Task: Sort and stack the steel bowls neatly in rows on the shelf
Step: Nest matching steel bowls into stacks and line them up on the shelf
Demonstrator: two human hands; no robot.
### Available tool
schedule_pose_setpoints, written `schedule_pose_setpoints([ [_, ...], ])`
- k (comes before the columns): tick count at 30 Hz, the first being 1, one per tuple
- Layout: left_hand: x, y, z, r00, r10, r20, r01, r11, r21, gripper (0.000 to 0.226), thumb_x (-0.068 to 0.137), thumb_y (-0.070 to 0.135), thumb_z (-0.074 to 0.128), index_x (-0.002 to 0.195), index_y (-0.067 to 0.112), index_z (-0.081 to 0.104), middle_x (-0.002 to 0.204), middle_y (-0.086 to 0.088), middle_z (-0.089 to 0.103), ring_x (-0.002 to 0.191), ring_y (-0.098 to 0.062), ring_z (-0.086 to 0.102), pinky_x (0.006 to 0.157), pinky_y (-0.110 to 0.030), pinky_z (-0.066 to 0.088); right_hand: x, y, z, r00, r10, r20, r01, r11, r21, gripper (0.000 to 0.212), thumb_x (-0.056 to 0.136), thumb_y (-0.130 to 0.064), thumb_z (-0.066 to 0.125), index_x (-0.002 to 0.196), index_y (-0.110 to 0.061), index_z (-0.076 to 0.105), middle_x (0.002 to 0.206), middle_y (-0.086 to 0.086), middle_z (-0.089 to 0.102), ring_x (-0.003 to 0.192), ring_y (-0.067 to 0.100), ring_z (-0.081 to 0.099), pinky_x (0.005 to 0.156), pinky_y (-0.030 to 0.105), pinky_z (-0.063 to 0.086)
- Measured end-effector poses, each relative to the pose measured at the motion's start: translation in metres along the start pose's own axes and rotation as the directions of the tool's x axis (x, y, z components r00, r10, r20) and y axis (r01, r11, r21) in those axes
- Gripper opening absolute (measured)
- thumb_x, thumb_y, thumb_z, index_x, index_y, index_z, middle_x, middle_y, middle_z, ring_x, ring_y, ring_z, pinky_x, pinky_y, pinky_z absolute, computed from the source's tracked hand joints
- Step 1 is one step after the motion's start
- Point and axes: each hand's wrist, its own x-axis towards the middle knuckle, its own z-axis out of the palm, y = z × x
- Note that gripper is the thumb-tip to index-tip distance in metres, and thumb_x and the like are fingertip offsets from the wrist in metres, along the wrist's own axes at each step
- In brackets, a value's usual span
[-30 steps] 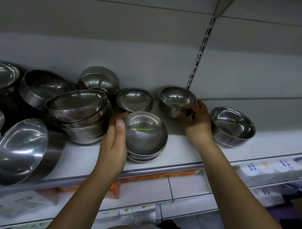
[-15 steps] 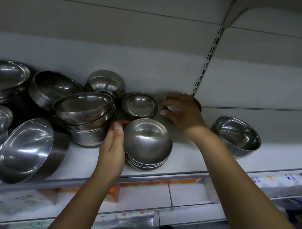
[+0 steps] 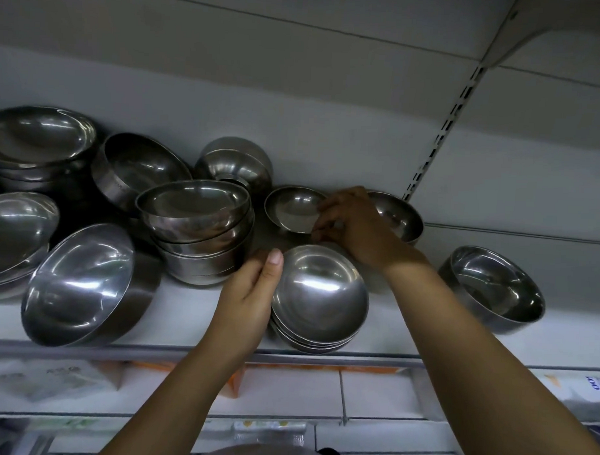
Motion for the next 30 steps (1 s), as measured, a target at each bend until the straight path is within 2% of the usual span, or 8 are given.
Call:
schedule_pose_setpoints([
  [4,0.000,0.000,-0.001,1.000,0.018,0.013,-0.018,1.000,-0.008,0.049,0.085,0.059,0.047,0.102,0.019,0.070,0.100,0.001,0.071,0.090,0.003,0.064,0.077,-0.006,0.047,0.002,0.002,0.002,0.998,-0.007,-0.068,0.012,0.997,0.073,0.006,0.079,-0.024,0.083,0.083,-0.021,0.081,0.103,-0.001,0.071,0.111,0.016,0.042,0.090,0.013,0.030],
  [7,-0.001,0.002,-0.001,1.000,0.017,0.011,-0.017,1.000,-0.002,0.047,0.086,0.057,0.046,0.100,0.019,0.069,0.098,0.004,0.070,0.085,0.007,0.062,0.075,-0.003,0.045,0.002,0.002,0.002,0.992,0.016,-0.128,0.002,0.990,0.144,0.003,0.080,-0.023,0.082,0.081,-0.023,0.079,0.089,-0.006,0.071,0.102,0.008,0.044,0.086,0.008,0.032],
  [12,0.000,0.000,0.001,0.999,-0.034,-0.010,0.034,0.999,0.021,0.022,0.096,0.048,0.043,0.094,0.039,0.063,0.084,0.042,0.066,0.085,0.026,0.058,0.071,0.005,0.039,-0.007,-0.011,-0.004,0.982,0.066,-0.178,-0.032,0.981,0.189,0.006,0.083,-0.019,0.079,0.081,-0.025,0.077,0.079,-0.019,0.063,0.094,0.002,0.046,0.083,0.006,0.034],
  [16,-0.001,-0.001,0.003,0.999,-0.031,-0.013,0.031,1.000,-0.006,0.021,0.105,0.041,0.039,0.092,0.047,0.054,0.076,0.050,0.060,0.078,0.037,0.050,0.066,0.010,0.034,-0.026,-0.028,-0.016,0.953,0.129,-0.275,-0.045,0.955,0.293,0.012,0.083,-0.013,0.079,0.082,-0.025,0.076,0.083,-0.018,0.063,0.095,-0.002,0.052,0.083,0.002,0.035],
  [19,-0.005,0.001,0.004,0.999,-0.036,0.021,0.036,0.999,0.000,0.027,0.107,0.041,0.033,0.088,0.043,0.054,0.067,0.051,0.057,0.071,0.036,0.051,0.061,0.010,0.034,-0.048,-0.039,-0.021,0.930,0.056,-0.363,0.045,0.964,0.264,0.022,0.080,-0.004,0.079,0.079,-0.025,0.075,0.083,-0.017,0.068,0.090,-0.003,0.058,0.084,0.005,0.038],
  [24,-0.001,-0.004,0.000,0.998,-0.002,0.060,0.004,1.000,-0.021,0.052,0.093,0.062,0.028,0.113,0.035,0.068,0.098,0.035,0.071,0.096,0.027,0.058,0.073,0.005,0.042,-0.094,-0.052,-0.024,0.925,0.100,-0.367,0.072,0.901,0.429,0.020,0.080,0.001,0.079,0.080,-0.019,0.079,0.086,-0.014,0.074,0.089,0.000,0.069,0.085,0.013,0.049],
  [28,-0.004,0.002,0.003,0.998,0.001,0.067,0.000,1.000,-0.023,0.049,0.089,0.064,0.024,0.105,0.043,0.065,0.095,0.044,0.068,0.097,0.027,0.058,0.076,0.004,0.042,-0.114,-0.053,-0.026,0.905,-0.066,-0.420,0.200,0.938,0.282,0.009,0.080,-0.004,0.081,0.080,-0.012,0.079,0.085,-0.005,0.075,0.088,0.004,0.070,0.085,0.020,0.052],
  [30,-0.006,0.004,0.004,0.997,0.024,0.075,-0.022,0.999,-0.025,0.049,0.089,0.065,0.023,0.107,0.045,0.064,0.100,0.046,0.066,0.102,0.028,0.056,0.080,0.002,0.043,-0.121,-0.050,-0.027,0.893,-0.144,-0.426,0.255,0.942,0.217,0.005,0.082,-0.015,0.079,0.079,-0.011,0.079,0.088,-0.003,0.075,0.090,0.008,0.068,0.086,0.024,0.051],
])
